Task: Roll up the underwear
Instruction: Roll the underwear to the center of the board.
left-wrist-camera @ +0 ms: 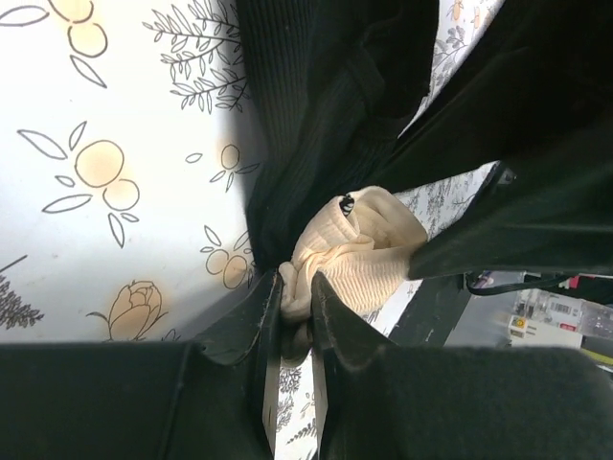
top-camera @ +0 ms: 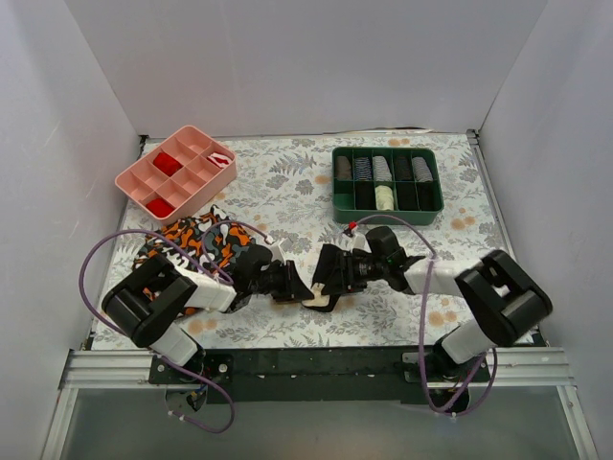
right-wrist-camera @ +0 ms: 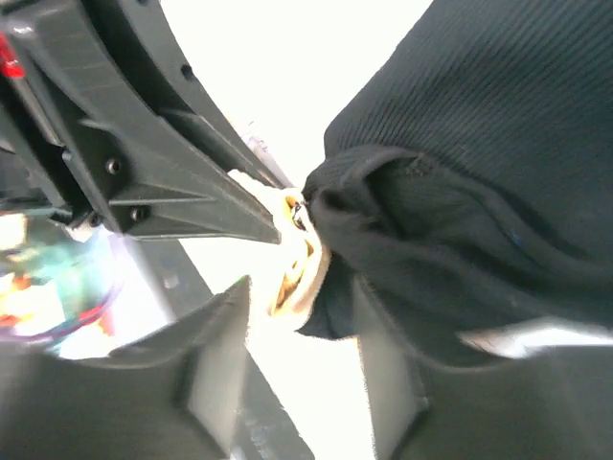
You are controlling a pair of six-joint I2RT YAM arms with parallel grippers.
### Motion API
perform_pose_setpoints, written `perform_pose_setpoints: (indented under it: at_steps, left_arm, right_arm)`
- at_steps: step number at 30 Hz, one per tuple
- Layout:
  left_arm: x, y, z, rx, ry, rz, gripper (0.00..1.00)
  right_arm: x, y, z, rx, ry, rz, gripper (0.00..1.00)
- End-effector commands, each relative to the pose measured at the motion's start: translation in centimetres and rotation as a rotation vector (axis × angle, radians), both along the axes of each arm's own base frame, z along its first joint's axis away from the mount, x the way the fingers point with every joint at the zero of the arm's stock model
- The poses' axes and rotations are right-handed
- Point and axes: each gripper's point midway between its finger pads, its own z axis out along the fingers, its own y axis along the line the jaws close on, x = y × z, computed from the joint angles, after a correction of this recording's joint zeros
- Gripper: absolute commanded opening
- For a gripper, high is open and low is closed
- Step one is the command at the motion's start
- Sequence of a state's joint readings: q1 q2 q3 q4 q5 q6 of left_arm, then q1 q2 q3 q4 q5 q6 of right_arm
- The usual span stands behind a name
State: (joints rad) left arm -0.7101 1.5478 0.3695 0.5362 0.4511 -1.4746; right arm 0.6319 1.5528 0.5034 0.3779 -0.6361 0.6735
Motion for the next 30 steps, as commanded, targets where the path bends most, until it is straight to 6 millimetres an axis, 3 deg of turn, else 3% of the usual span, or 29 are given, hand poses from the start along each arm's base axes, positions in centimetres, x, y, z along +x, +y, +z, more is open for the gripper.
perform_pose_setpoints:
  at_steps: [1,3,4,6,11,15,17,22,30]
  left_arm:
    - [-0.3,0.5,-1.3,0.108,0.029,-0.023,0.00]
    - [-0.6,0.3,-1.2,0.121,0.034,-0.050,0.00]
    - [-0.7,0.2,-1.1,0.128,0.038,-0.057,0.00]
    - [-0.6,-0.2,-0.6,0.139,0.050,-0.074,0.00]
    - [-1.2,-0.8,0.2,0.177,0.133,-0.124,0.00]
    - [-0.6,-1.4,1.3,0.234,0.180,-0.155,0.00]
    - [-1.1,-0.9,0.9,0.287,0.221,-0.180,0.00]
    - [-0.6,-1.1,1.5,0.325,0.224,-0.198,0.00]
    - [-1.1,-0.7,1.0,0.355,0.254,-0.226,0.02]
  right_arm:
    - [1.7,-4.1,0.5,-0.252,-0.278,-0.065,0.66]
    - [2.1,-6.2,0.3,-0.366,-0.324,-0.122,0.68]
    - [2.3,-6.4,1.7,-0.359,-0.374,-0.138,0.69]
    - [2.3,-7.0,2.3,-0.390,-0.440,-0.135,0.70]
    - [0.4,-5.0,5.1,-0.414,-0.654,-0.039,0.70]
    - [-0.4,-3.9,5.7,-0.491,-0.824,0.041,0.70]
    - [-1.5,-2.6,6.3,-0.495,-0.885,0.102,0.70]
    - [-2.7,-0.8,5.9,-0.575,-1.019,0.228,0.71]
    - [-3.0,1.4,4.6,-0.626,-1.086,0.276,0.71]
